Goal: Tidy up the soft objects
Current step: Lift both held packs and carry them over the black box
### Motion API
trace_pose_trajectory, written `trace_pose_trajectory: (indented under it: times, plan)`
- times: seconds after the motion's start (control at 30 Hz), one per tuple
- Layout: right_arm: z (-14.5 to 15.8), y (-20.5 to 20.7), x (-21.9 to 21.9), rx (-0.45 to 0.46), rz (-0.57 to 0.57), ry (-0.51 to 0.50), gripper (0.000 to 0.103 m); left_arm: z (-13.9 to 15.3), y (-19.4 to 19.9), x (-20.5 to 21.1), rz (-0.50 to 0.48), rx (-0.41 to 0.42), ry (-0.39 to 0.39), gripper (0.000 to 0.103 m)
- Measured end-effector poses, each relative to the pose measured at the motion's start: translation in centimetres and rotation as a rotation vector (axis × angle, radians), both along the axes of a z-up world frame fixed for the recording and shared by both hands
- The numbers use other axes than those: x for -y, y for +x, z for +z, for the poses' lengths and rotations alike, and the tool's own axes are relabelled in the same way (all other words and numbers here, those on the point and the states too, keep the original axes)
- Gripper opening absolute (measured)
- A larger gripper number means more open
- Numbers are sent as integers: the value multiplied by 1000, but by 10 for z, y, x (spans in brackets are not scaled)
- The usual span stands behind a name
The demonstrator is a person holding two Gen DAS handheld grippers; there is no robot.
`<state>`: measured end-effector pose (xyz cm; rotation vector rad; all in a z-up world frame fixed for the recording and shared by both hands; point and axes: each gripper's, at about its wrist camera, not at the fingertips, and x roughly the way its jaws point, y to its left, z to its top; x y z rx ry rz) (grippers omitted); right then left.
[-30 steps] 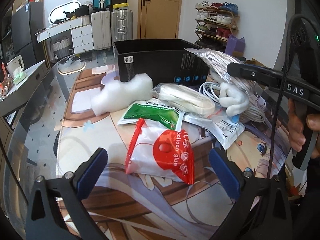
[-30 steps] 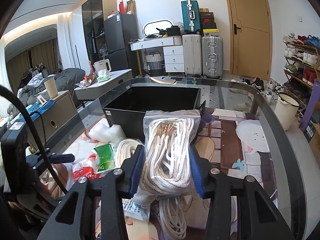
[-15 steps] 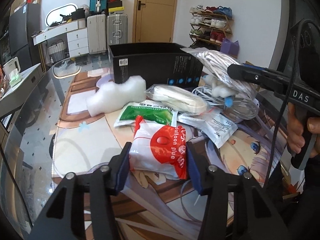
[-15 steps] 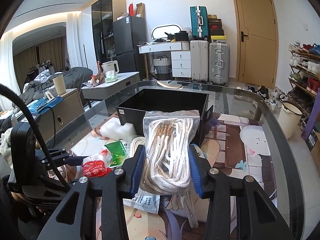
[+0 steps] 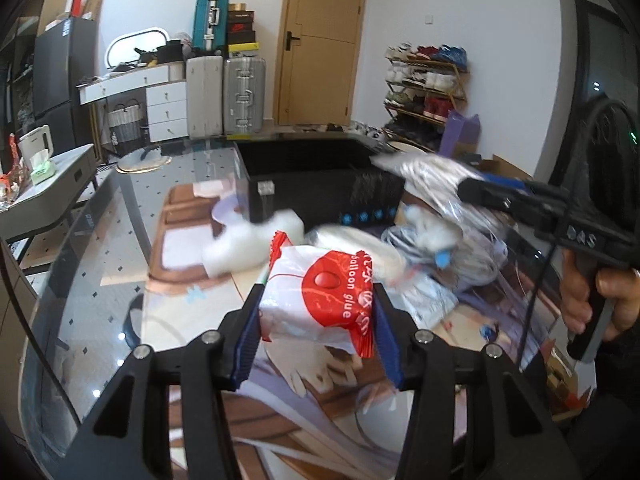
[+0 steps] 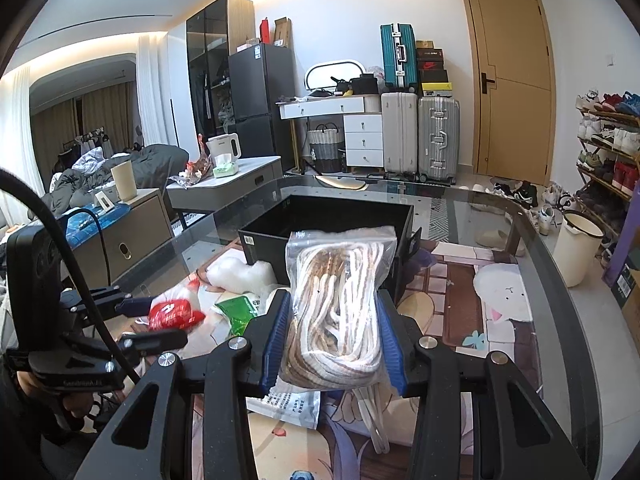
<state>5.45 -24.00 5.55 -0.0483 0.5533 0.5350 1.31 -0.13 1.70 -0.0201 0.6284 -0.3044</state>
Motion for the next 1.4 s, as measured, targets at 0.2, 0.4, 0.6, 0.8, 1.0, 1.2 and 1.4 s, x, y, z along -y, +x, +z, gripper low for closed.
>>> trace_pose_trajectory:
  times: [0.2, 0.4, 0.6, 0.8, 1.0, 1.2, 1.4]
  plan:
    - [8, 8, -3, -3, 2, 3, 30, 15, 21, 2, 19, 25, 2, 50]
    - [-13, 11, -10, -67, 18, -84, 47, 12, 25, 4, 15, 14, 7, 50]
    - [-16, 5, -15, -88, 77, -57, 55, 11, 25, 3, 21, 12, 3, 51]
    - [-21, 1, -32, -114, 143, -64, 55, 10, 26, -1, 29, 10, -4, 51]
    - [-28, 4, -55, -129, 181, -91, 55, 7, 27, -7, 45, 4, -13, 51]
    - [-39, 23, -66, -218, 173, -71, 55, 6, 25, -12, 59, 1, -17, 51]
    - [-43, 26, -75, -228, 122, -103, 66, 7, 22, -17, 71, 9, -21, 51]
